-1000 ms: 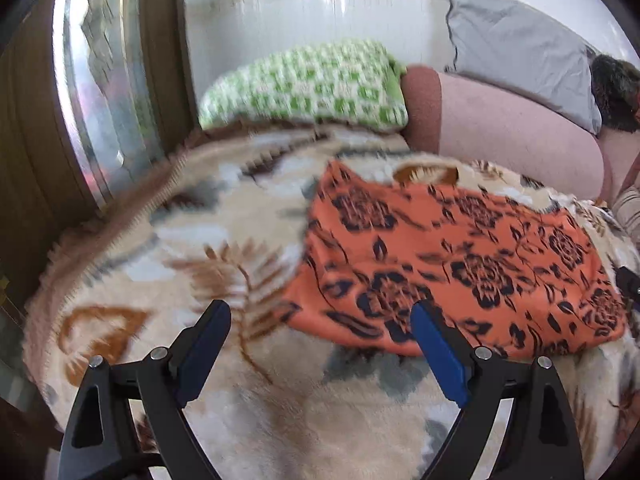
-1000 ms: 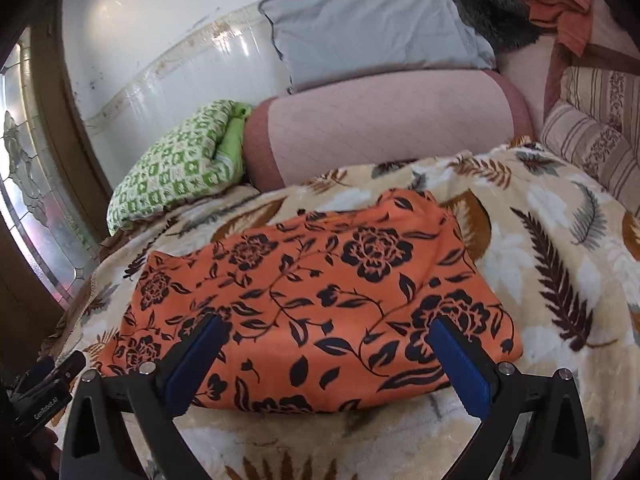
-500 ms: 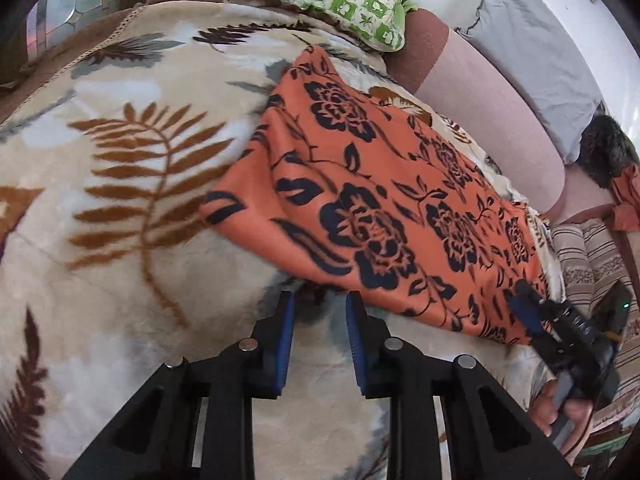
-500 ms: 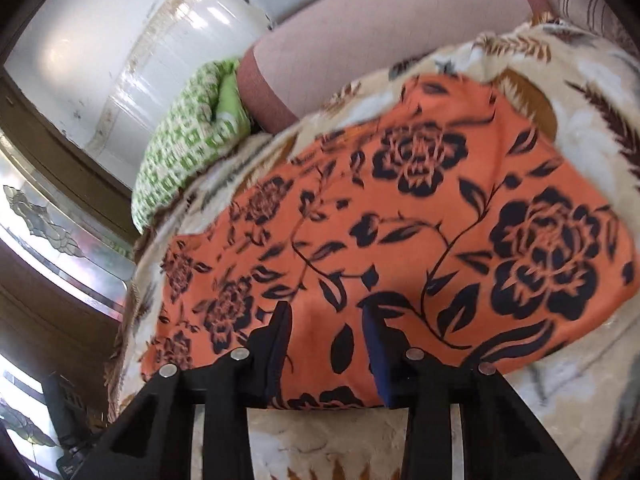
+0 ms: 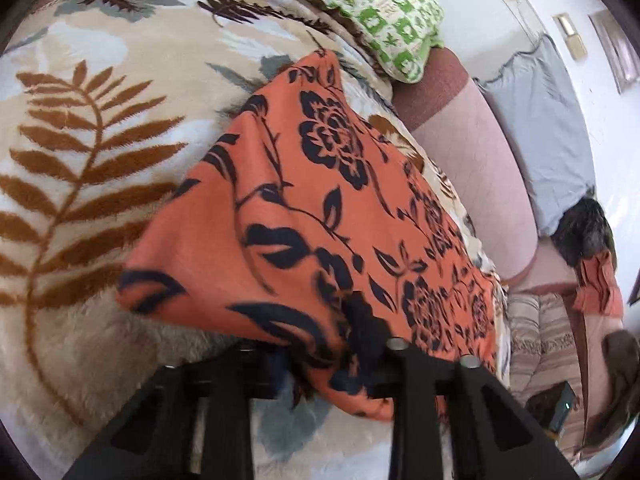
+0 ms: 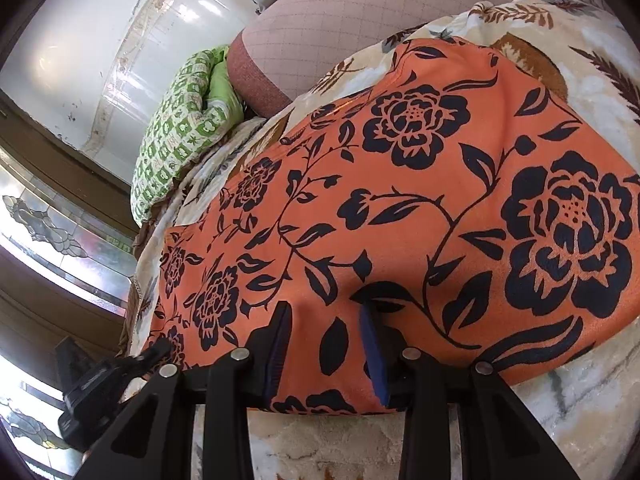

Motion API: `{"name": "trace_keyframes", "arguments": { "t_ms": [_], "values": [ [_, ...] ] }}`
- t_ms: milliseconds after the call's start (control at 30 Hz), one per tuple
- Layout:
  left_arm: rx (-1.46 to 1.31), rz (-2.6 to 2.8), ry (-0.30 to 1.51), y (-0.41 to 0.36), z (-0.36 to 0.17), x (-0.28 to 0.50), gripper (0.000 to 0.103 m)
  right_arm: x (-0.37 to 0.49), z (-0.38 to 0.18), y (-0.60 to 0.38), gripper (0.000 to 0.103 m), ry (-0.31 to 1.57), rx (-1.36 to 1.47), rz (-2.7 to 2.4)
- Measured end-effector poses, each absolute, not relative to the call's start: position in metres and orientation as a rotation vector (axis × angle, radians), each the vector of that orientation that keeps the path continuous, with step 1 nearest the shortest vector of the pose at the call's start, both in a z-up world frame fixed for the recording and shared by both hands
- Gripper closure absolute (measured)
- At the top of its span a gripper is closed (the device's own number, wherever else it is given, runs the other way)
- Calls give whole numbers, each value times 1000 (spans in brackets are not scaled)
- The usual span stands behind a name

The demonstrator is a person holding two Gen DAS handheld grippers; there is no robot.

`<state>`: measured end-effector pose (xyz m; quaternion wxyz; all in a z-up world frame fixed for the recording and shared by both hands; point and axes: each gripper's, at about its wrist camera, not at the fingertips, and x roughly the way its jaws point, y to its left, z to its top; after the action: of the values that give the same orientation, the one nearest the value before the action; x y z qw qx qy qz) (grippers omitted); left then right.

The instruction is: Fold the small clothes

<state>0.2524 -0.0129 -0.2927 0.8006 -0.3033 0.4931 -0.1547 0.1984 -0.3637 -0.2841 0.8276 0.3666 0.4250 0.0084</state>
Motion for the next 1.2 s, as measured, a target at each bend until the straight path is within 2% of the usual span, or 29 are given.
{"name": "trace_keyframes", "arguments": {
  "t_ms": [100, 267, 333, 367, 433, 467, 500, 533, 600, 933, 1033, 1200],
  "values": [
    [-651, -322, 1036, -17, -294, 254, 85, 194, -284, -368, 65, 879, 809, 26],
    [-647, -295, 1004, -22, -294, 253, 85, 187, -269, -370, 66, 770, 824, 48],
    [-693, -293, 1002, -21, -297, 254, 70, 193, -271, -365, 66, 774, 842, 86],
    [-729, -311, 987, -21, -298, 254, 59, 196, -274, -361, 66, 788, 844, 91],
    [-723, -314, 974, -24, -296, 254, 57, 205, -287, -354, 66, 846, 868, 115],
    [-694, -313, 973, -27, -295, 254, 57, 205, -287, -354, 67, 846, 868, 115],
    [-662, -303, 970, -30, -293, 254, 67, 211, -298, -351, 69, 897, 881, 123],
    [-627, -276, 964, -31, -292, 253, 76, 213, -300, -351, 77, 902, 859, 96],
    [-605, -267, 965, -29, -291, 251, 84, 213, -302, -352, 77, 904, 884, 97],
    [-276, -373, 753, -74, -216, 226, 90, 204, -300, -374, 77, 862, 998, 107],
    [-201, -406, 721, -96, -192, 221, 91, 188, -284, -407, 73, 751, 1050, 45],
    [-98, -478, 683, -147, -161, 211, 91, 159, -277, -463, 73, 585, 1209, -32]
  ]
}}
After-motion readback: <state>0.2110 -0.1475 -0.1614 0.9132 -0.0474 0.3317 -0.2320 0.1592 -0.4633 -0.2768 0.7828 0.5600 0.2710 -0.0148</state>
